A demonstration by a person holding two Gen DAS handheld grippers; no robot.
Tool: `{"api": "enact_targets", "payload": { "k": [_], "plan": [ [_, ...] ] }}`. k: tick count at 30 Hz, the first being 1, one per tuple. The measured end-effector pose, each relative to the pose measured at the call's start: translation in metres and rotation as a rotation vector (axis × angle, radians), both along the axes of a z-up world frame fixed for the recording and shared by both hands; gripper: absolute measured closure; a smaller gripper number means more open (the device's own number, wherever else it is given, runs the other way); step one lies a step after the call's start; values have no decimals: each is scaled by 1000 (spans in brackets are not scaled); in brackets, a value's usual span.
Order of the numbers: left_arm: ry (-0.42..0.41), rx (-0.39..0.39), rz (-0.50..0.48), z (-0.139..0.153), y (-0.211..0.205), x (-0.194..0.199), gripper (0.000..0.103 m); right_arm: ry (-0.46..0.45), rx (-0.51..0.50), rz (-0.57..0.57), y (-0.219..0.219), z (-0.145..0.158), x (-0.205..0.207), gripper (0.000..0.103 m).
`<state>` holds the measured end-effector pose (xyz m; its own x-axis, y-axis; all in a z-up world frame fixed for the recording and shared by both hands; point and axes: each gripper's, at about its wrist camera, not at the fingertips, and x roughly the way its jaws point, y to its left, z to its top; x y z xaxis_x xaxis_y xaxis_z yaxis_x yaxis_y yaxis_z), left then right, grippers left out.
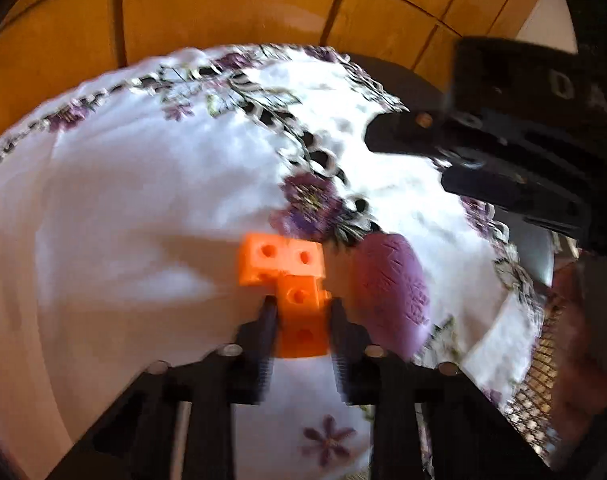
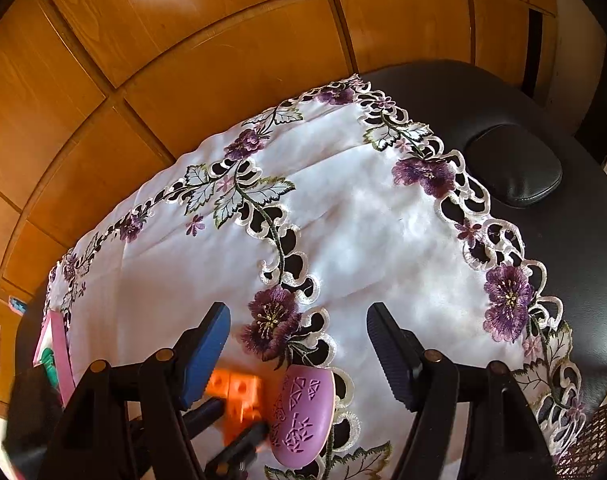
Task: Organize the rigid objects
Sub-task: 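Grasp the pink oval soap with the right tool while the left tool holds the orange cubes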
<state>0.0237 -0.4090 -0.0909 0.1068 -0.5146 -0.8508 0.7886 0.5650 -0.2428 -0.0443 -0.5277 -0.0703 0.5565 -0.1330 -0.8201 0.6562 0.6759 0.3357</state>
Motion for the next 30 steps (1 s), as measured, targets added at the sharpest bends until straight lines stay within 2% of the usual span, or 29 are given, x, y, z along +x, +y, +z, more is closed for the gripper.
{"api": "enact_targets", "payload": {
  "k": [2, 8, 14, 19, 22, 25, 26, 30],
  "plan": [
    [11, -13, 6, 1, 7, 2, 80, 2, 5, 5, 0, -1, 1, 31],
    [-65, 12, 45, 0, 53, 0, 79, 26, 37, 36, 2, -8, 5, 31],
    [-104, 7, 106, -1, 97, -3, 79, 100, 56, 110, 13, -21, 16, 31],
    [-99, 5, 125, -1, 107, -2, 79, 205, 53, 148, 20, -34, 23, 31],
    [-105, 3, 130, -1, 108, -3, 79, 228, 44, 178, 26, -38, 25, 32],
    [-111, 7, 132, -2, 110, -3, 79, 288, 4, 243, 40, -43, 32, 58],
    [-108, 4, 135, -2, 112, -3, 79, 304, -35, 268, 45, -43, 35, 63],
    [-99, -7, 146, -2, 116, -3, 79, 250, -81, 411, 72, -37, 45, 63]
  ]
}}
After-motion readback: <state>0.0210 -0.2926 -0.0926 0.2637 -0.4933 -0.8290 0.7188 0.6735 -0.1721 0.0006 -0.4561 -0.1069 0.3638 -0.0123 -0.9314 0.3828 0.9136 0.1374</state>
